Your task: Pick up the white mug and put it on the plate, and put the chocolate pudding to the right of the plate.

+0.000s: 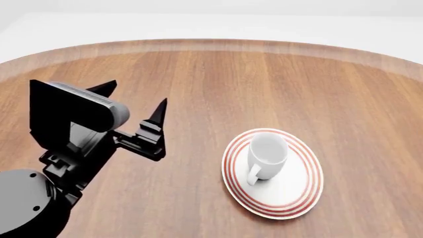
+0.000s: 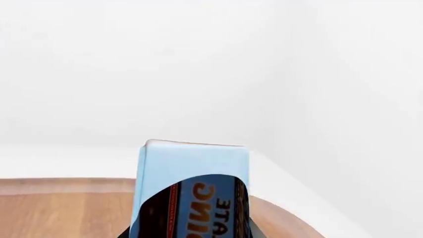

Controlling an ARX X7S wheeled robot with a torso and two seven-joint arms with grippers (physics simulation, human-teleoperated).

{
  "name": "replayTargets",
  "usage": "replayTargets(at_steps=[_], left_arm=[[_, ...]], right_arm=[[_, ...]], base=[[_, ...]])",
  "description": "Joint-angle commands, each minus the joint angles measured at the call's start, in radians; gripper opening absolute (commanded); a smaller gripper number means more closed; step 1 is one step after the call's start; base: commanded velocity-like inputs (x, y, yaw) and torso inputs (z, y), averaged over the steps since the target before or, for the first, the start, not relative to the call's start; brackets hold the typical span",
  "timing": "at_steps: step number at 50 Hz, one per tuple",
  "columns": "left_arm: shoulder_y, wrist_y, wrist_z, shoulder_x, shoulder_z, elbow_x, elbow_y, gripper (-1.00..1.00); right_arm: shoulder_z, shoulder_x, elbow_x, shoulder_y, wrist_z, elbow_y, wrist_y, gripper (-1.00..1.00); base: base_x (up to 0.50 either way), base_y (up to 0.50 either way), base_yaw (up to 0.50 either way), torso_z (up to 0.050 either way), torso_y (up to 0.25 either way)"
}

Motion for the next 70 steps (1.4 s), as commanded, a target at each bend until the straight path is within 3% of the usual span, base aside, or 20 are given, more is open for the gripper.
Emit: replayTargets(at_steps=[1, 7, 8, 9, 12, 13, 14, 15, 21, 30, 34, 40, 43, 50, 58, 70], left_arm=[[0.009, 0.024, 0.033, 0.027, -0.028, 0.012, -0.004, 1.00], [0.000, 0.012, 0.031, 0.043, -0.027, 0.013, -0.002, 1.00], [-0.003, 0.008, 0.031, 0.047, -0.027, 0.012, -0.003, 1.00], [-0.004, 0.005, 0.030, 0.049, -0.026, 0.012, -0.004, 1.00], [-0.004, 0.003, 0.030, 0.050, -0.025, 0.013, -0.002, 1.00], [-0.004, 0.003, 0.029, 0.050, -0.026, 0.013, -0.002, 1.00], [-0.004, 0.002, 0.030, 0.051, -0.026, 0.011, -0.003, 1.00], [-0.006, 0.001, 0.030, 0.052, -0.026, 0.011, -0.003, 1.00], [-0.012, -0.007, 0.030, 0.057, -0.027, 0.009, -0.006, 1.00], [-0.013, -0.011, 0.034, 0.059, -0.028, 0.007, -0.010, 1.00], [-0.011, -0.010, 0.036, 0.059, -0.028, 0.007, -0.015, 1.00], [-0.008, -0.011, 0.036, 0.062, -0.026, 0.010, -0.016, 1.00], [-0.012, -0.016, 0.034, 0.064, -0.027, 0.009, -0.014, 1.00], [-0.011, -0.019, 0.037, 0.069, -0.026, 0.009, -0.020, 1.00], [-0.011, -0.023, 0.039, 0.075, -0.025, 0.010, -0.025, 1.00], [-0.002, -0.015, 0.047, 0.074, -0.026, 0.013, -0.031, 1.00]], right_arm=[[-0.002, 0.071, -0.263, -0.062, -0.415, 0.132, -0.117, -1.00], [-0.033, 0.072, -0.311, -0.083, -0.535, 0.264, -0.103, -1.00], [-0.183, -0.078, -0.397, 0.067, -0.623, 0.276, 0.047, -1.00], [-0.223, -0.228, -0.547, 0.217, -0.773, 0.126, 0.197, -1.00], [-0.220, -0.678, -0.997, 0.667, -1.223, 0.175, 0.647, -1.00], [-0.262, -0.722, -1.147, 0.817, -1.363, 0.193, 0.797, -1.00], [-0.287, -0.715, -1.297, 0.845, -1.369, 0.225, 0.947, -1.00], [-0.303, -0.718, -1.306, 0.852, -1.379, 0.272, 0.960, -1.00], [-0.490, -0.648, -1.317, 0.938, -1.464, 0.414, 0.854, -1.00], [-0.693, -0.636, -1.407, 1.125, -1.492, 0.659, 0.791, -1.00], [-0.739, -0.646, -1.423, 1.180, -1.509, 0.734, 0.785, -1.00], [-0.697, -0.700, -1.425, 1.243, -1.486, 0.852, 0.839, -1.00], [-0.763, -0.706, -1.466, 1.291, -1.471, 0.936, 0.855, -1.00], [-0.939, -0.682, -1.458, 1.306, -1.590, 1.026, 0.842, -1.00], [-1.011, -0.676, -1.487, 1.379, -1.627, 1.125, 0.837, -1.00], [-1.136, -0.625, -1.477, 1.353, -1.691, 1.085, 0.892, -1.00]], base=[[0.00, 0.00, 0.00, 0.000, 0.000], [0.00, 0.00, 0.00, 0.000, 0.000], [0.00, 0.00, 0.00, 0.000, 0.000], [0.00, 0.00, 0.00, 0.000, 0.000], [0.00, 0.00, 0.00, 0.000, 0.000], [0.00, 0.00, 0.00, 0.000, 0.000], [0.00, 0.00, 0.00, 0.000, 0.000], [0.00, 0.00, 0.00, 0.000, 0.000], [0.00, 0.00, 0.00, 0.000, 0.000], [0.00, 0.00, 0.00, 0.000, 0.000], [0.00, 0.00, 0.00, 0.000, 0.000], [0.00, 0.00, 0.00, 0.000, 0.000], [0.00, 0.00, 0.00, 0.000, 0.000], [0.00, 0.00, 0.00, 0.000, 0.000], [0.00, 0.00, 0.00, 0.000, 0.001], [0.00, 0.00, 0.00, 0.000, 0.000]])
